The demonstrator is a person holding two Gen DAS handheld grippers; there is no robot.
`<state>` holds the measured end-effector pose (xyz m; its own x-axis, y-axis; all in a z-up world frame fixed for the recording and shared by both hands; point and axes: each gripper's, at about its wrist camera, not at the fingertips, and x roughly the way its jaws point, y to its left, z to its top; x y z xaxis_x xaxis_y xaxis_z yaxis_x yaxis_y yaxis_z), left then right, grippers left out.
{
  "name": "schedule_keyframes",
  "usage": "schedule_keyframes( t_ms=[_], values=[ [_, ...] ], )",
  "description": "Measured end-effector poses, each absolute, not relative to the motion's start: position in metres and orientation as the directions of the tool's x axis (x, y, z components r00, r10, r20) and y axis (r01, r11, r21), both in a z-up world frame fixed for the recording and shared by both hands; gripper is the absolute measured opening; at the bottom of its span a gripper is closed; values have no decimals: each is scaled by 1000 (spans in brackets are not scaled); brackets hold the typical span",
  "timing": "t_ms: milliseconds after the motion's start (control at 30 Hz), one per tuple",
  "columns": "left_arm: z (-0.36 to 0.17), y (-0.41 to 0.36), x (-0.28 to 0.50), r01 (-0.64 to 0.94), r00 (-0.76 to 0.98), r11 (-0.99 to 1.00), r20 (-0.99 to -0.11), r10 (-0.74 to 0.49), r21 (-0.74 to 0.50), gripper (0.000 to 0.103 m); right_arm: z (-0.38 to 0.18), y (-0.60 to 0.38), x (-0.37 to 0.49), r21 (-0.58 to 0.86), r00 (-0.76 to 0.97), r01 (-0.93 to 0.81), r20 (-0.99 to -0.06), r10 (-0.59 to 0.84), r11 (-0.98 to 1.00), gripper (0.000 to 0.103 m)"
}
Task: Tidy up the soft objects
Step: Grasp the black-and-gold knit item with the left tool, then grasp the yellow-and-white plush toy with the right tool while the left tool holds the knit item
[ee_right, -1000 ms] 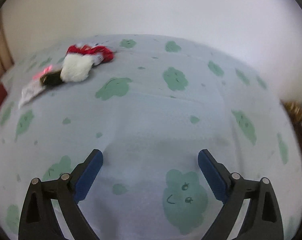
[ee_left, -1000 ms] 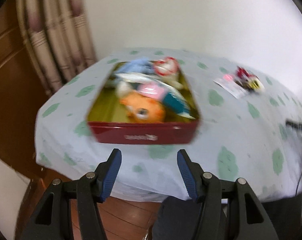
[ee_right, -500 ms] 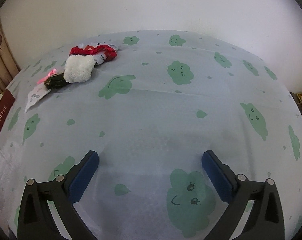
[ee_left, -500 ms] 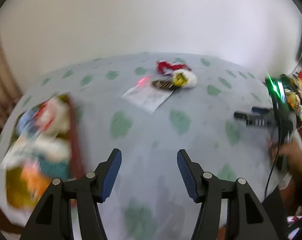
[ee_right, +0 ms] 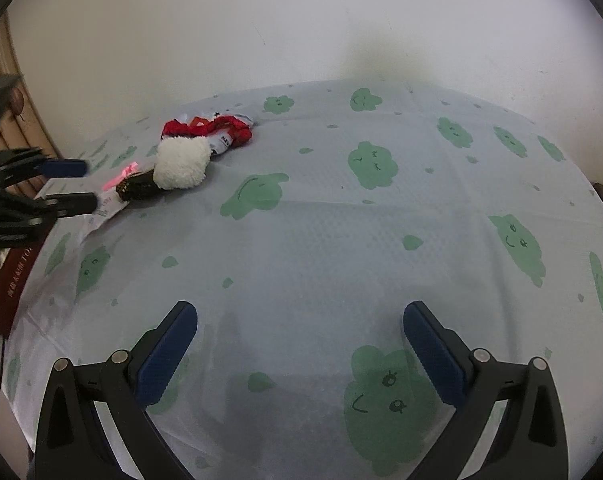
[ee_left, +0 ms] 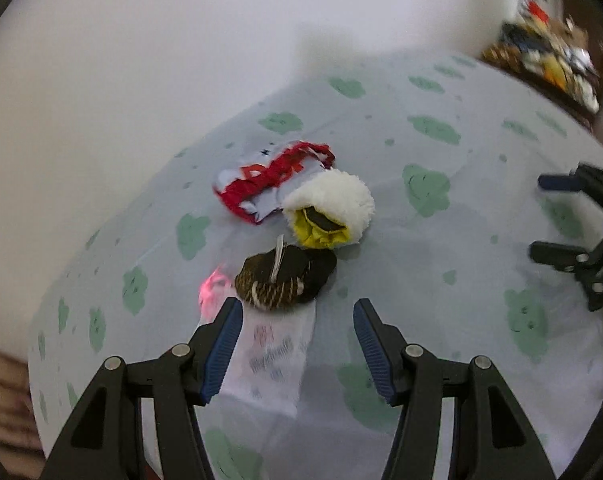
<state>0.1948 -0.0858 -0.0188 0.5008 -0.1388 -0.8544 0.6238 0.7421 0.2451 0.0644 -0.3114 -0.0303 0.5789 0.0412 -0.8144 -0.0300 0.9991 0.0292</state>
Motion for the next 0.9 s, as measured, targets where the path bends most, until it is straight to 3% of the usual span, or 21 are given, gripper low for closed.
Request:
schedule_keyframes(
  t_ms=[367, 533, 600, 633, 667, 900],
  values=[
    [-62, -112, 230, 743, 466, 549, -885, -15, 382, 59, -30, -315, 67, 68, 576, -40, -814, 79, 997, 103],
    [-60, -105, 251, 754, 372, 604, -926, -67, 259, 58, -30, -314, 66, 67, 578, -39, -812, 78, 997, 103],
    [-59, -98, 261, 743, 282, 657, -949, -139, 125, 36, -30, -313, 66, 69, 577, -40, -813, 79, 997, 103],
    [-59, -96, 263, 726, 273, 680, -949, -155, 98, 34, -30, -314, 67, 70, 576, -40, -814, 81, 997, 103],
    [-58, -94, 263, 710, 294, 696, -943, -154, 108, 26, -30, -314, 67, 71, 572, -40, -816, 81, 997, 103],
    [-24, -85, 231, 594, 414, 800, -885, -213, 85, 21, -32, -314, 69, 75, 560, -37, -824, 83, 996, 103]
  ],
)
